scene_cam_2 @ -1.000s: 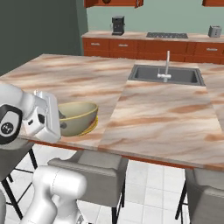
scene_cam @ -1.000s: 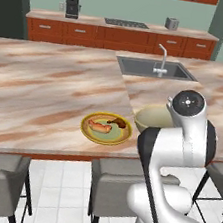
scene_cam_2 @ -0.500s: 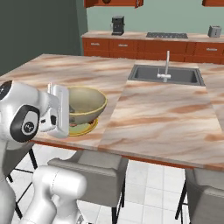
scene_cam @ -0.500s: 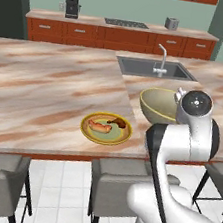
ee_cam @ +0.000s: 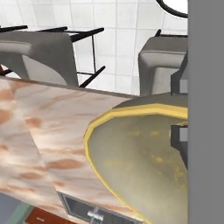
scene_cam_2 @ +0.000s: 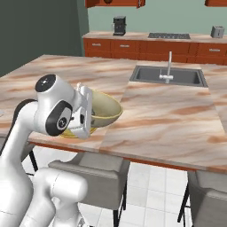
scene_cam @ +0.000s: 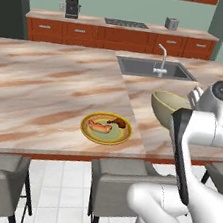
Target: Take the smaller bowl and place it next to the appetizer plate on the dining counter , and place the larger bowl next to the plate with cooked food.
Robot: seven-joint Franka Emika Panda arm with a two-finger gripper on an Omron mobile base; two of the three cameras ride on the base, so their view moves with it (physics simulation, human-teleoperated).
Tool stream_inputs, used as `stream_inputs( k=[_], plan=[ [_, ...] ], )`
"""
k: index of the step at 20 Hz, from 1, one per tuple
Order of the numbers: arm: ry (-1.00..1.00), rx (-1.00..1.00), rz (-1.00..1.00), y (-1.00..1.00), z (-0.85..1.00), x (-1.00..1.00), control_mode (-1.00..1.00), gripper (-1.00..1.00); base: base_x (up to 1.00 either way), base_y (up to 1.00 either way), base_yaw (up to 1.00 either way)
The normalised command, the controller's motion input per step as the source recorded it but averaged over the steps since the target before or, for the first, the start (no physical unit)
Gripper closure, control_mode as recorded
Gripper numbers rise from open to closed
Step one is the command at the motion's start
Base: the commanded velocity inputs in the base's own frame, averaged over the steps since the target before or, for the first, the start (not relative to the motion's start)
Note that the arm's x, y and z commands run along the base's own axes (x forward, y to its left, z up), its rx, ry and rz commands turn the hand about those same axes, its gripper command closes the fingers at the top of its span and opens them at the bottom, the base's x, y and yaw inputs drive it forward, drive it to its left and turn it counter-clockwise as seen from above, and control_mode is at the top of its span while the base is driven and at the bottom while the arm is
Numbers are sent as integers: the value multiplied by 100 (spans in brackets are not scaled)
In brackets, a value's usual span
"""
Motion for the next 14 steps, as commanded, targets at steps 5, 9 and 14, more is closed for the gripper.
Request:
stream_inputs(
  k=[5,9,14],
  plan=[
    [7,0,4,-48,-12,31,-100,100,0,0,0],
    [0,-3,7,-5,-26,61,-100,100,0,0,0],
    [-2,-2,7,3,-48,50,-100,100,0,0,0]
  ],
)
